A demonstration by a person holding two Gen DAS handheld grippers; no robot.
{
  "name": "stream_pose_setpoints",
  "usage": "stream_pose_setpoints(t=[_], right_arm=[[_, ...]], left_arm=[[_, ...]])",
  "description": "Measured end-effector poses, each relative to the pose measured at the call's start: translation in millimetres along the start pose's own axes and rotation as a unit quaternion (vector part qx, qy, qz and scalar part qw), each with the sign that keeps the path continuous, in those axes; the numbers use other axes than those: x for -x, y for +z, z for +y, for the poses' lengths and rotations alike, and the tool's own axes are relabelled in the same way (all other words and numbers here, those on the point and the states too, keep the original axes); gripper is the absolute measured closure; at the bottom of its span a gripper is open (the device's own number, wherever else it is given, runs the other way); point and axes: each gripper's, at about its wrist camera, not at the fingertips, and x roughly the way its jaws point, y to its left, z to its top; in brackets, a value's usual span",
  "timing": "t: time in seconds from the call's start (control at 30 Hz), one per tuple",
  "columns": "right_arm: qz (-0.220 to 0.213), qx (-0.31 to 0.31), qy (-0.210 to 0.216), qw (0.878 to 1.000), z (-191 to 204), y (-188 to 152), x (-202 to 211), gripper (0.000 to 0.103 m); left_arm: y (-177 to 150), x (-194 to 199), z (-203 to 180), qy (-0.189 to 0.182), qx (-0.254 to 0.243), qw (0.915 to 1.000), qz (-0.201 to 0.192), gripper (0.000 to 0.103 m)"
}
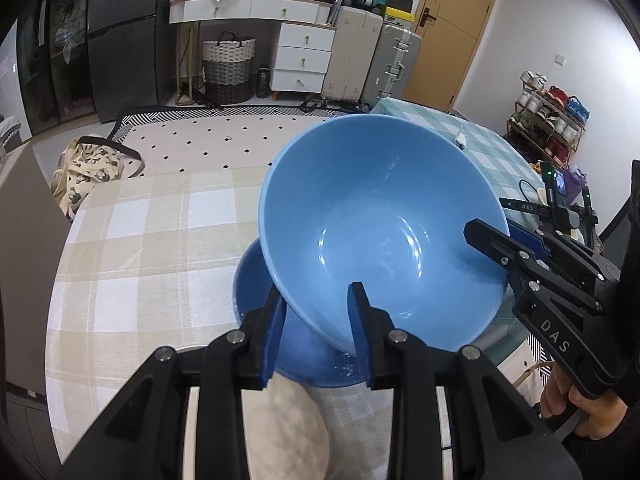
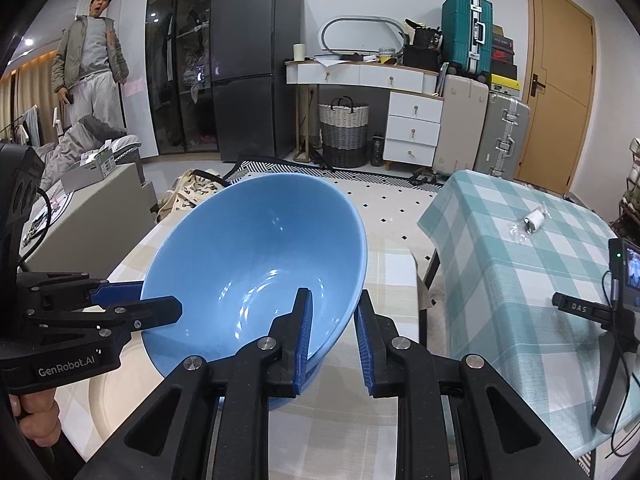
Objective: Organize plates and bowls
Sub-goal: 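Lift the light blue bowl with both grippers and lower it into the nested bowls, then open both grippers and release the bowl onto the nested bowls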
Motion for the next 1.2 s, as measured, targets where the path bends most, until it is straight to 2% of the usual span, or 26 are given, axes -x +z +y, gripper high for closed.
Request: stream_pose_setpoints(t=[0.33, 0.73, 1.2], right_arm=[[0.019, 0.013, 0.008, 1.0, 17.0, -2.7, -25.1, 0.082], [0.05, 0.018, 0.013, 0.998, 19.6, -10.0, -52.9, 0.081], [0.098, 0.028, -0.001, 0.995, 23.6, -24.7, -74.5, 0.081]], left_arm=[[-5.8, -11.3, 20.5, 0.013, 0.011, 0.9997, 0.016, 0.073], [-8.1, -27.6, 30.9, 0.028, 0.016, 0.9988, 0.036, 0.073], [-18.7, -46.5, 27.7, 0.045, -0.012, 0.9965, 0.07, 0.073]])
